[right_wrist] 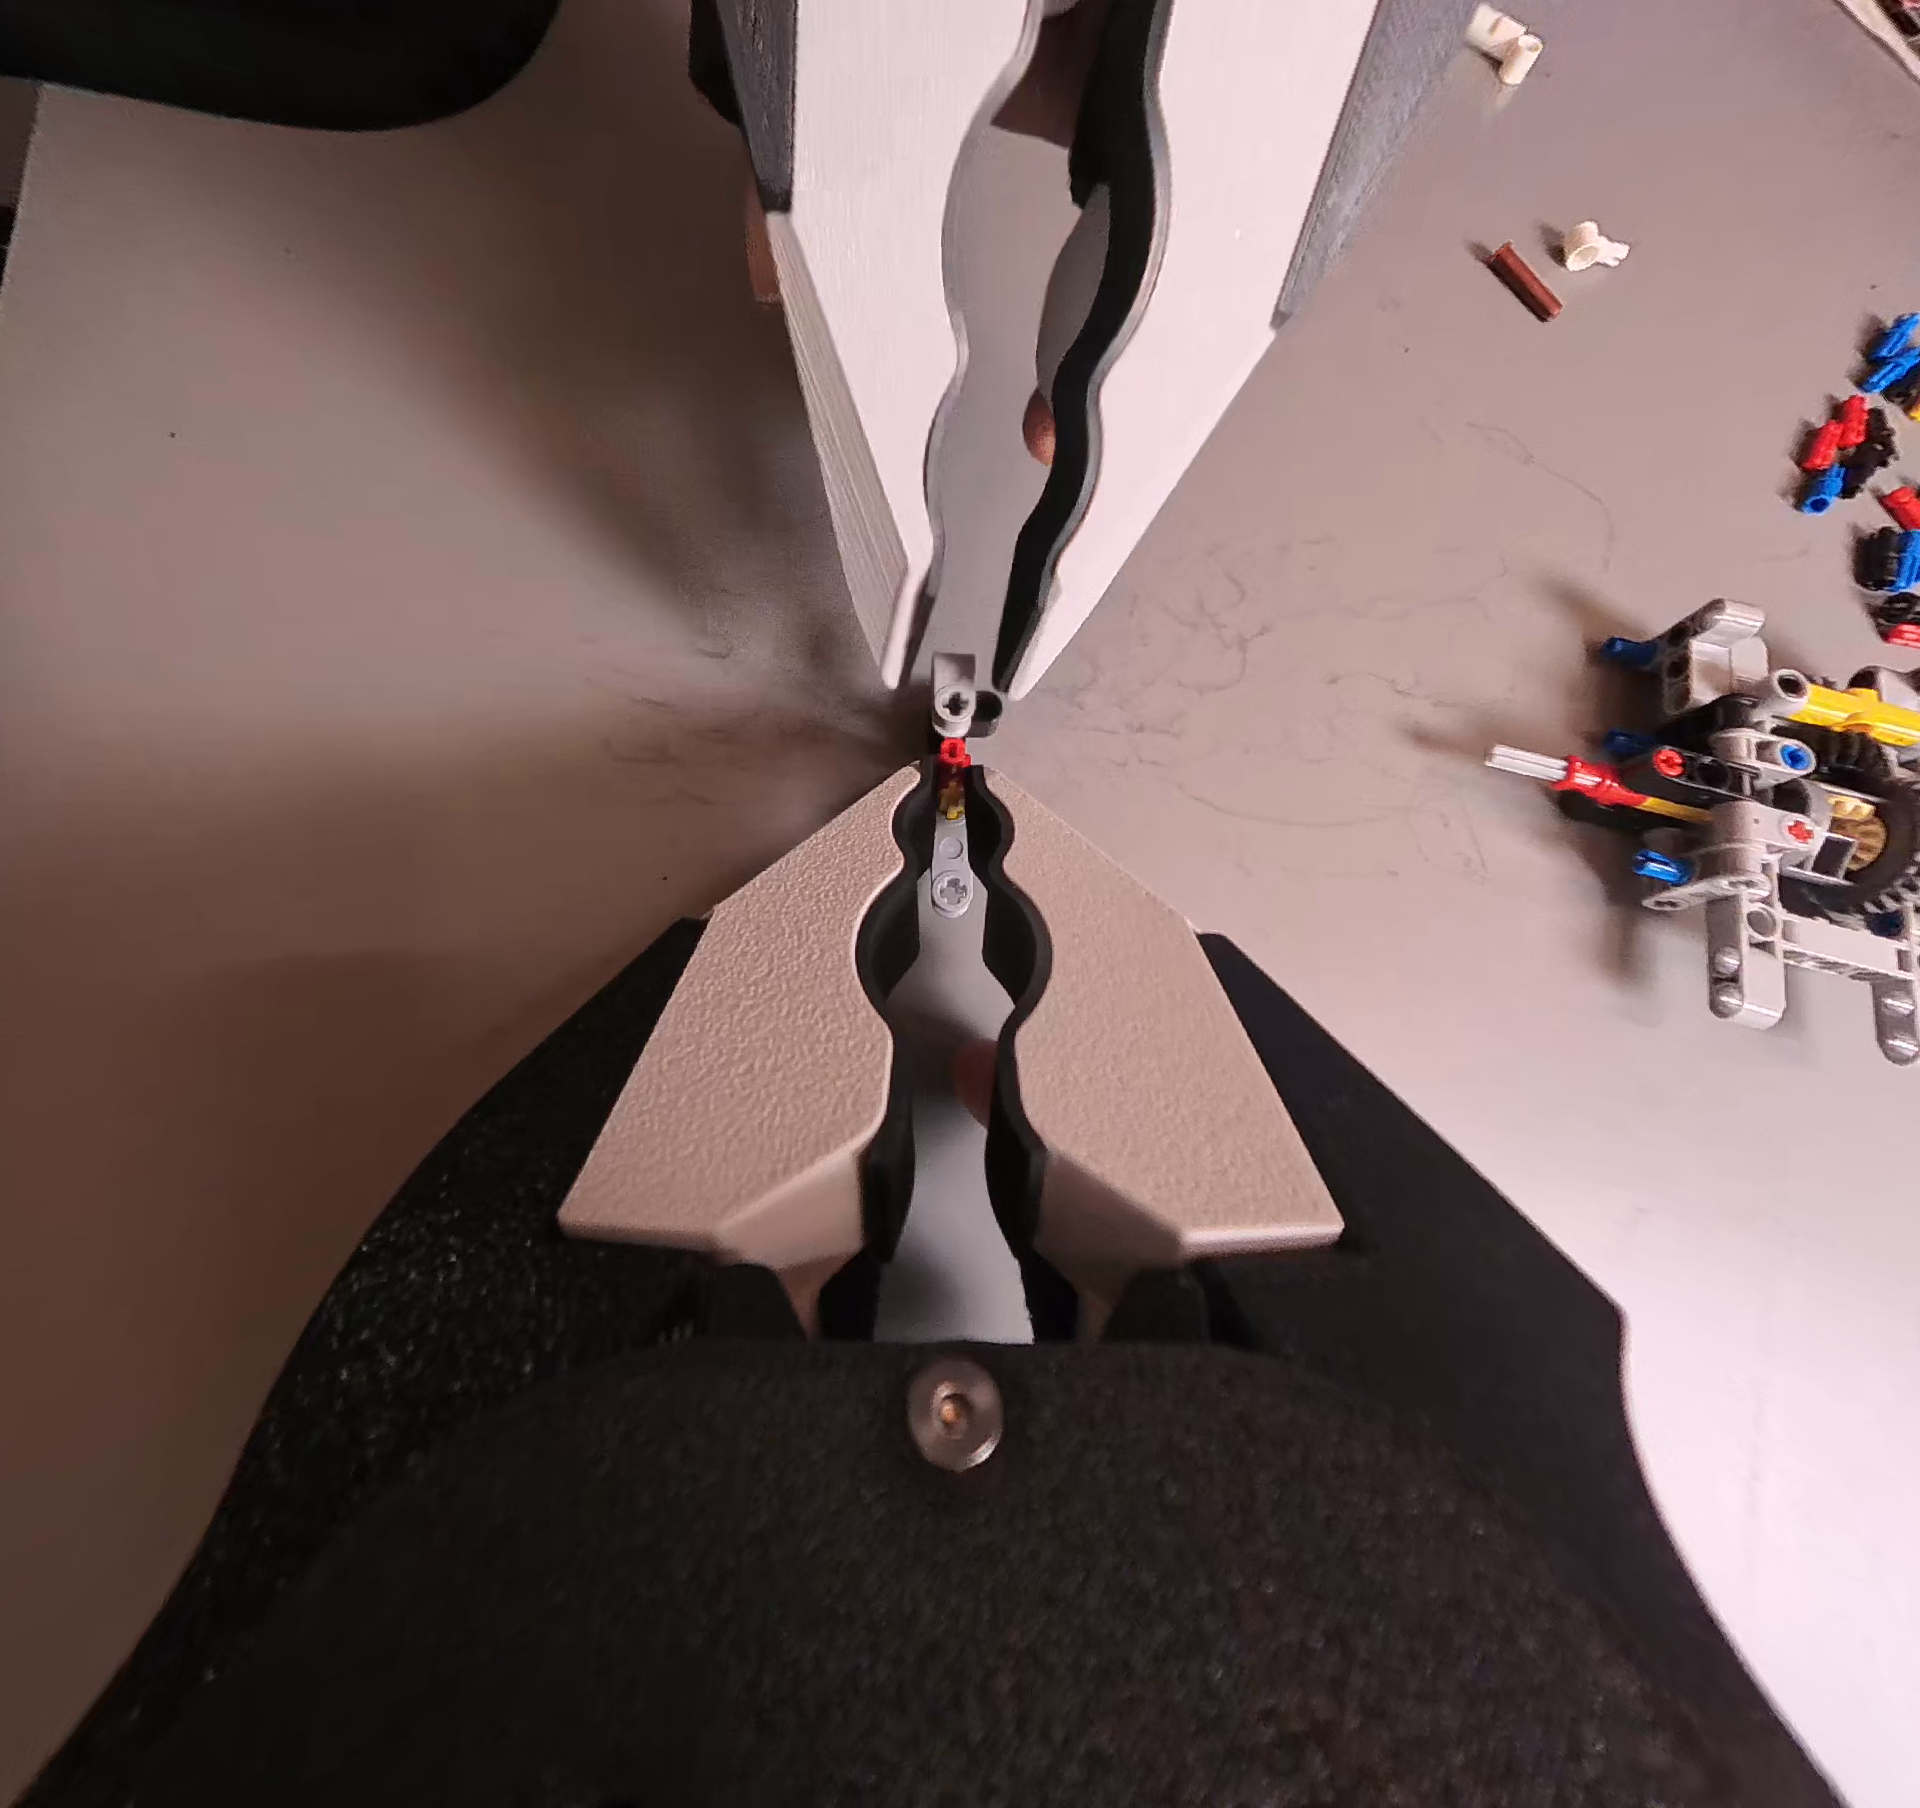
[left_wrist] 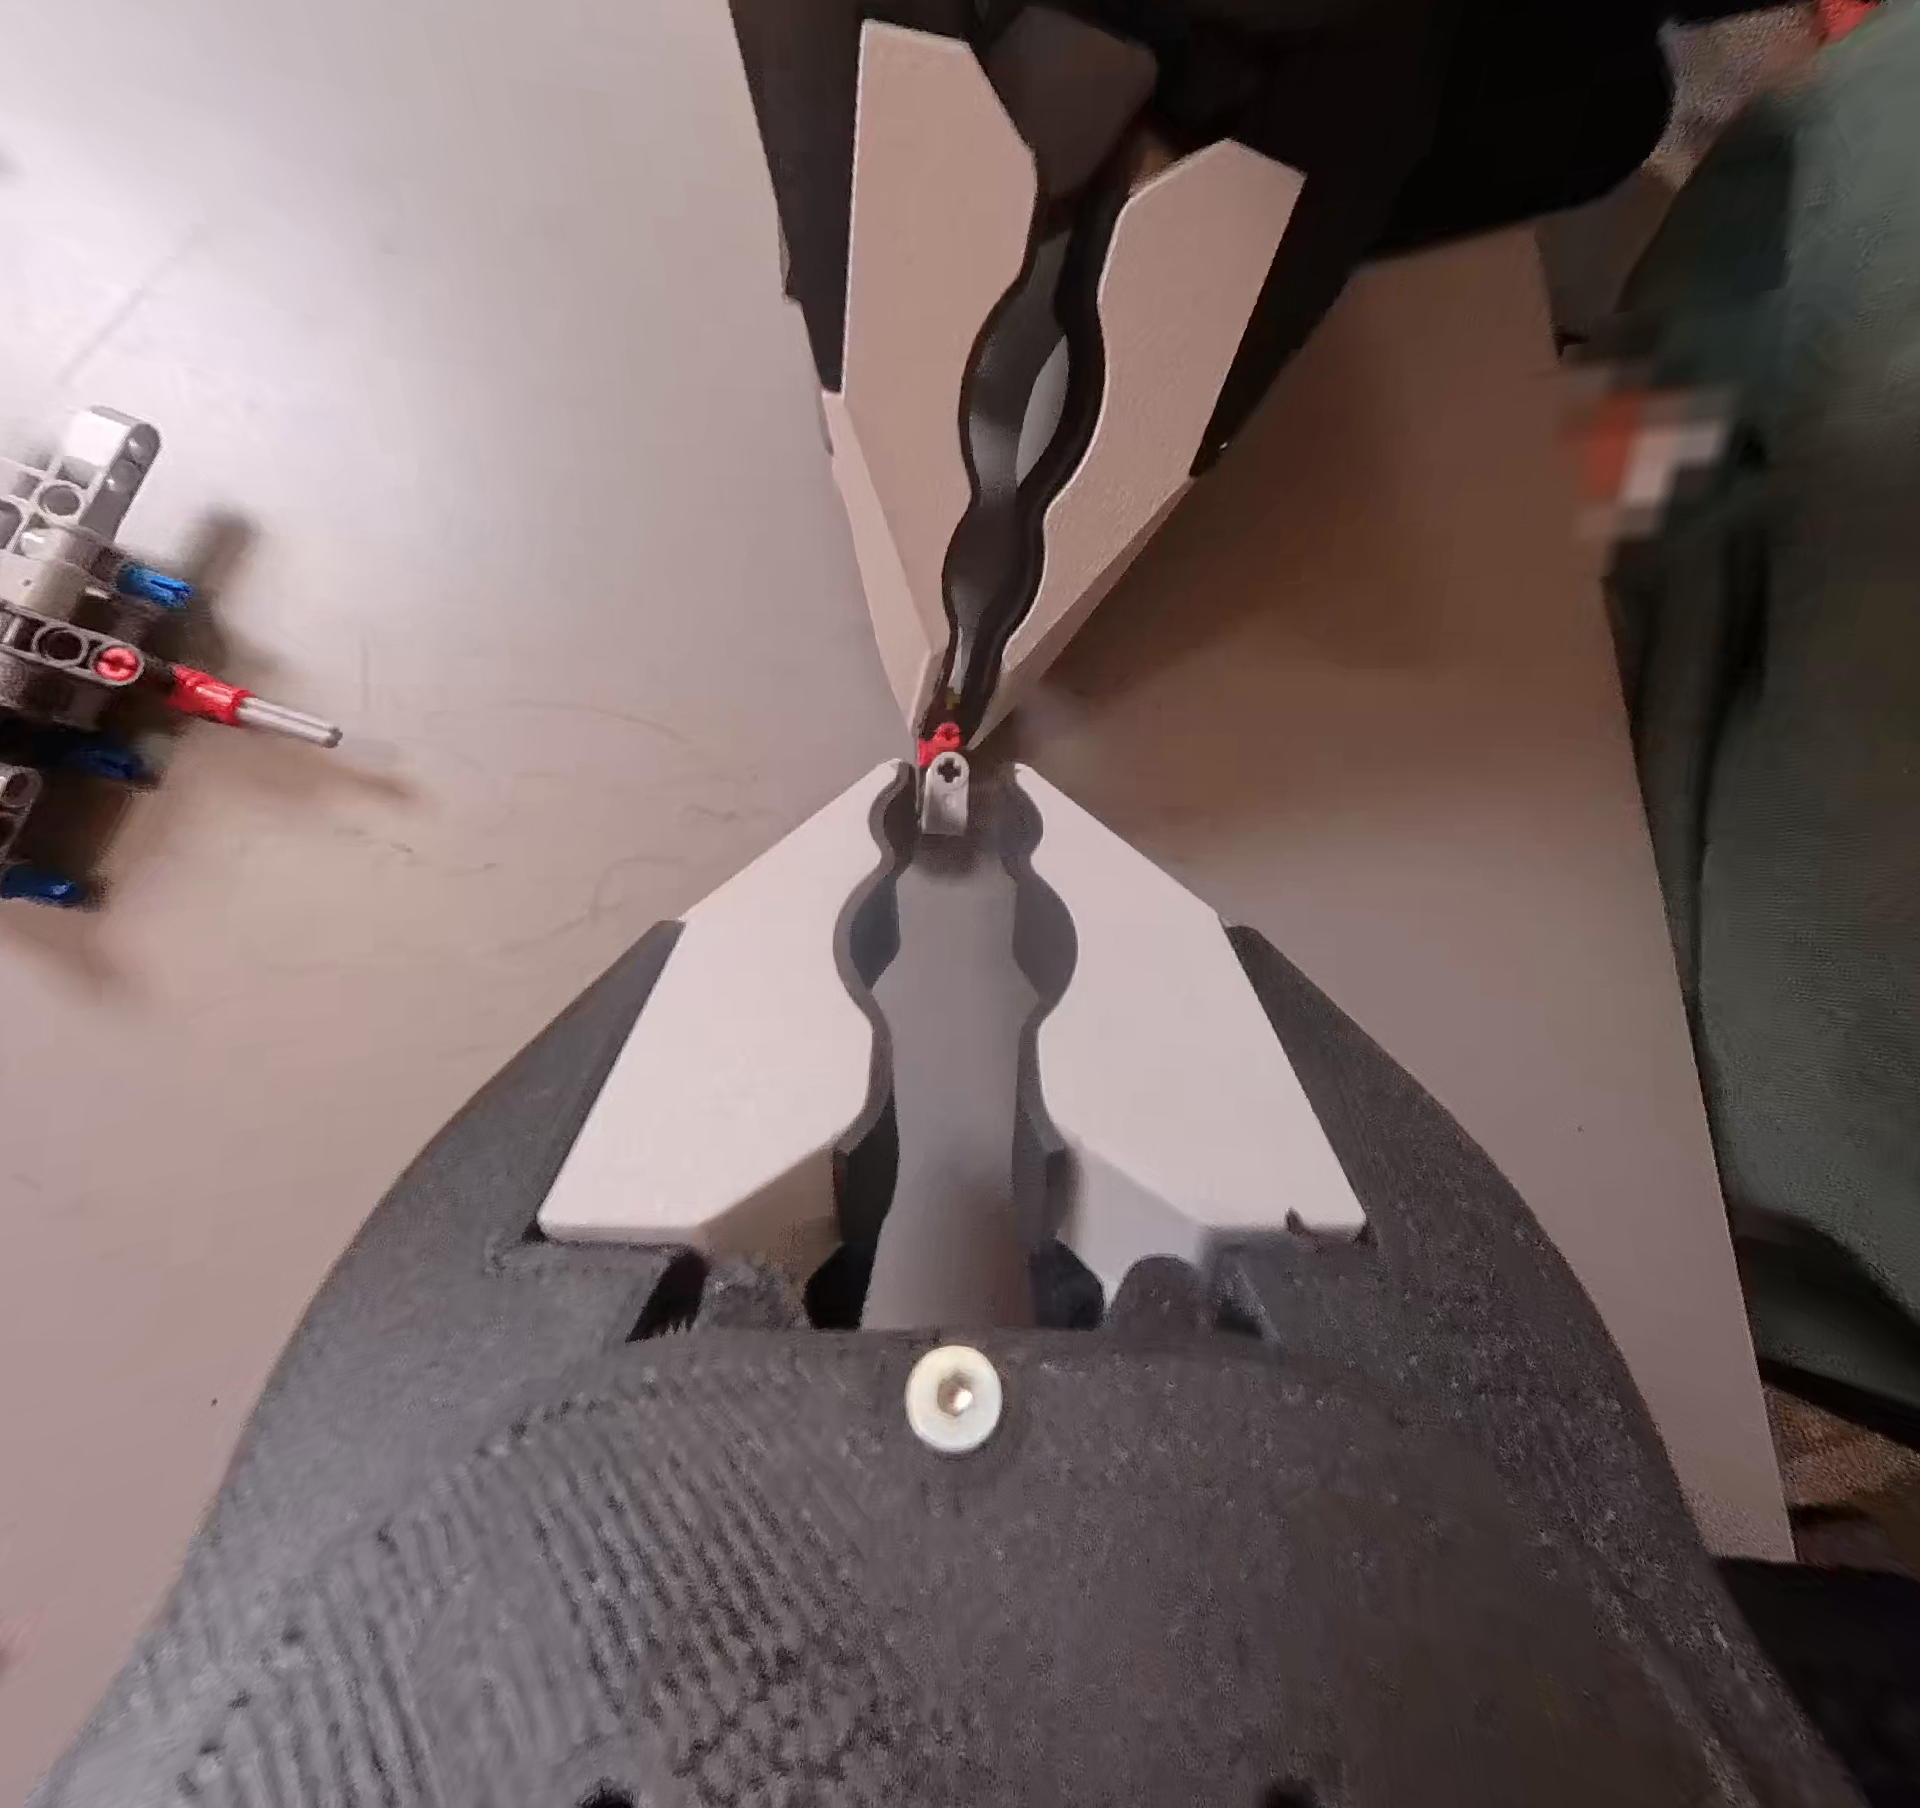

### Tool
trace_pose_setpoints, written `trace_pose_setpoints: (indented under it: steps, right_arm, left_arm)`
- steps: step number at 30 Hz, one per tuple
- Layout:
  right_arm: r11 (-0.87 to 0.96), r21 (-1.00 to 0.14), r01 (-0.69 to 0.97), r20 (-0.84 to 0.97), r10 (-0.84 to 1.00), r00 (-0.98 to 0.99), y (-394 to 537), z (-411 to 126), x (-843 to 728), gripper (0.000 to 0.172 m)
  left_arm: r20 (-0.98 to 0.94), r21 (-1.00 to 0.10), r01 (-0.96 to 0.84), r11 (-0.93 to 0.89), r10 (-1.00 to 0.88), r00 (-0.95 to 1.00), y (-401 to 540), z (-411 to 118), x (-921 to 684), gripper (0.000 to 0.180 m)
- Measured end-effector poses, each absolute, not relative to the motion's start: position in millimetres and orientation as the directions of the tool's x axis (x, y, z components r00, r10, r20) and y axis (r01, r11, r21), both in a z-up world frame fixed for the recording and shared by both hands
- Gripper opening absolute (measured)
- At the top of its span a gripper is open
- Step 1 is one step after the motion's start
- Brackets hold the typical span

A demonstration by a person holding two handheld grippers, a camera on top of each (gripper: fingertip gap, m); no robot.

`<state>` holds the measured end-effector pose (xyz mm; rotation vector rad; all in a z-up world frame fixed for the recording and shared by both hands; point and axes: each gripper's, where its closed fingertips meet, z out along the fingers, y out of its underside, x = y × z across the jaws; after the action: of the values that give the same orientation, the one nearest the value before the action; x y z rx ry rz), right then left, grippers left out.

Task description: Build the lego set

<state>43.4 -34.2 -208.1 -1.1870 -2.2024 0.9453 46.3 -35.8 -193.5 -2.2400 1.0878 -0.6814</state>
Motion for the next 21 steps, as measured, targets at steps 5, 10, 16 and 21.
trace_pose_setpoints:
  steps: [5,10,16,21]
  right_arm:
    - [0.391,-0.751,0.532,0.072,0.85,-0.522,-34,-208,43,0.004]
    - [0.387,-0.753,0.532,0.069,0.85,-0.522,-34,-208,44,0.004]
    - [0.386,-0.754,0.531,0.061,0.847,-0.529,-36,-208,45,0.004]
    - [0.471,-0.699,0.538,0.15,0.832,-0.534,-33,-215,46,0.0]
  left_arm:
    - [0.164,-0.719,-0.496,-0.486,-0.813,0.559,-35,-193,45,0.011]
    - [0.143,-0.729,-0.508,-0.458,-0.828,0.542,-35,-196,50,0.004]
    - [0.156,-0.677,-0.555,-0.484,-0.831,0.535,-36,-198,54,0.004]
    - [-0.022,-0.673,-0.637,-0.376,-0.851,0.525,-27,-212,49,0.0]
